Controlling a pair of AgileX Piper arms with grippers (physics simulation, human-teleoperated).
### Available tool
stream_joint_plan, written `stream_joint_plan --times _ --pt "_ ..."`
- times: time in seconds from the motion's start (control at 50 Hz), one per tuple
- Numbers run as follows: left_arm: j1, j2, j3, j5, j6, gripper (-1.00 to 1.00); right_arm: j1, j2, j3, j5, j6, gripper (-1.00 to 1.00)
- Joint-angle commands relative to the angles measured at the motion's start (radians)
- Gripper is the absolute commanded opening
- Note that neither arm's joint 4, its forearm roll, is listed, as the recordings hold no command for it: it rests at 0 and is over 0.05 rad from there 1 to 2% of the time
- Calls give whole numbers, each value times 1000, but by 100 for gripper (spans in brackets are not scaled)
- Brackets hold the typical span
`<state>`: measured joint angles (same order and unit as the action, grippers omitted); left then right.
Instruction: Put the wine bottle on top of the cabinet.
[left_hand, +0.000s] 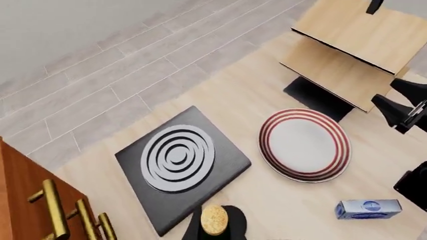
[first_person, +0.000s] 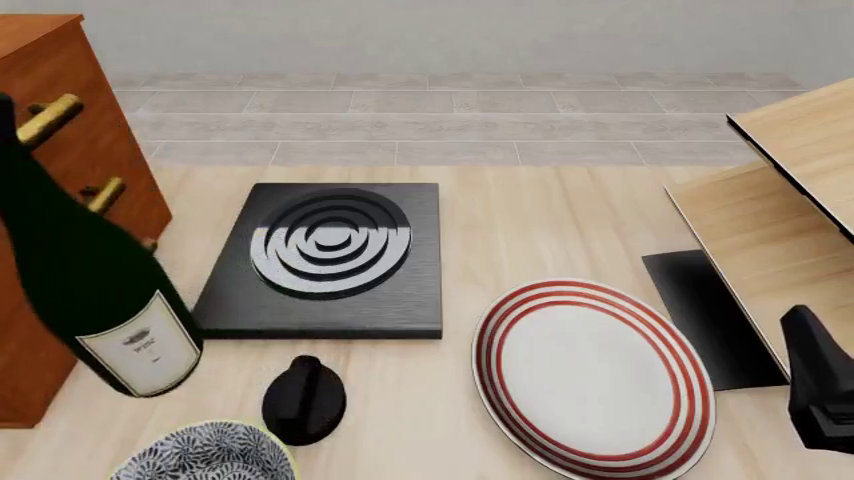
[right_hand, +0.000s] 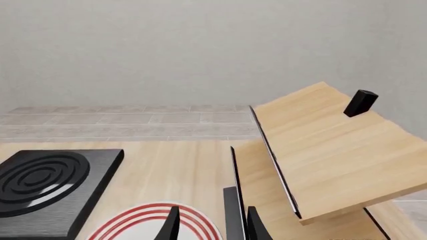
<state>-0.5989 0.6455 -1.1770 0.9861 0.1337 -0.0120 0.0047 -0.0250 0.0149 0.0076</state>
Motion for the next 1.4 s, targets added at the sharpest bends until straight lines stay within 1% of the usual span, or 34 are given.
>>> stream_joint_plan --times 0.02,0.08,0.16,0.18,0.24,0.26,0.3,0.42,0.46,0.5,0.56,0.62,0.7,0.84,0.88,0.92,0.96,1.12,1.18,1.3,1.4 --pt "76 37 -58 59 -14 -100 -1 4 -4 2 1 100" --pt "95 62 -103 89 10 -100 -1 4 -5 3 0 100" --pt "96 102 -186 133 0 -100 -1 0 4 -1 1 100" --pt "96 109 -198 138 -12 -100 -1 1 12 -9 1 100" --pt "117 126 -225 155 16 -100 -1 1 17 -15 1 100" --pt "118 130 -237 159 13 -100 -1 0 16 -14 1 100" --pt "126 144 -271 172 -14 -100 -1 -1 13 -10 1 100" --pt "156 154 -297 178 1 -100 -1 -2 13 -11 -1 100" --pt "159 156 -304 180 -4 -100 -1 -2 13 -11 -1 100" --pt "164 168 -331 190 -13 -100 -1 -2 11 -8 -1 100" --pt "172 172 -344 194 -4 -100 -1 -2 8 -6 -1 100" --pt "185 195 -399 218 -1 -100 -2 -3 4 -1 -1 100" --pt "201 215 -439 228 6 -100 -1 -2 8 -5 -1 100" --pt "220 214 -431 219 5 -100 -1 -3 3 -1 -2 100" --pt "223 221 -444 224 11 -100 -1 3 0 -4 -1 100" --pt "232 243 -490 233 13 -100 -1 2 -1 -3 -1 100" --pt "239 258 -509 234 20 -100 0 3 -3 -1 -1 100" --pt "265 287 -535 234 33 -100 0 2 -6 3 -2 100" --pt "284 307 -565 233 33 -100 1 1 -7 4 -1 100" --pt "304 327 -583 234 49 -100 0 1 -8 5 -2 100" --pt "327 350 -619 234 50 -100 0 1 -5 3 -3 100"
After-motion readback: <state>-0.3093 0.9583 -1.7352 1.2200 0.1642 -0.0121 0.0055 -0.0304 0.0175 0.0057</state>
